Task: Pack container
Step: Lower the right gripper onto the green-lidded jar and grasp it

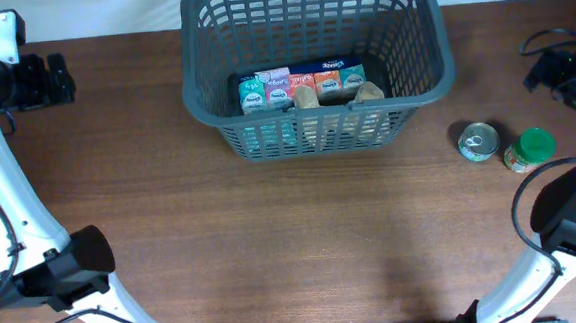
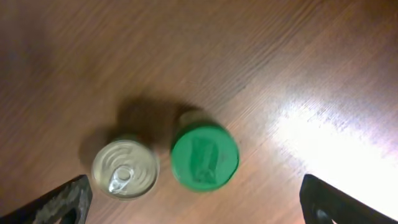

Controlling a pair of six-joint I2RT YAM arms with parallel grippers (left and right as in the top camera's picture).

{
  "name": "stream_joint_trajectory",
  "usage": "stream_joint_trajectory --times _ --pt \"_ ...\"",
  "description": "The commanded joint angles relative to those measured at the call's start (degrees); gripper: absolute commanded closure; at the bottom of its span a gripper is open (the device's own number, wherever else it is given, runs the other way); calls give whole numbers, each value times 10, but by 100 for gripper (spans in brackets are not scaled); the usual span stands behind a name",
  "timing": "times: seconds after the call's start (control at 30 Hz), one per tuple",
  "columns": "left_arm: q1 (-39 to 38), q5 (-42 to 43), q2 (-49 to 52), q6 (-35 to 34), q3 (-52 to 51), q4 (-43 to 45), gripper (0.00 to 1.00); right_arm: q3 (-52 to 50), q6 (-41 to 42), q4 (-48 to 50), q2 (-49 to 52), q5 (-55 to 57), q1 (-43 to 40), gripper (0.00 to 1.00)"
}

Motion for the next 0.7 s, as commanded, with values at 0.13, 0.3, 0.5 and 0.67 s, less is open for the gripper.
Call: stream_joint_trajectory --times 0.13,0.3,0.5,0.67 --pt "2 8 5 -7 -3 0 1 -112 -37 92 -8 -61 -18 1" --pt "2 8 5 -7 -3 0 1 -181 -37 136 -8 -69 -18 1" --pt "2 8 5 -7 -3 0 1 -235 -22 167 -8 -65 -19 1" --pt "2 8 5 -7 -3 0 1 -290 0 198 -8 -64 -19 1"
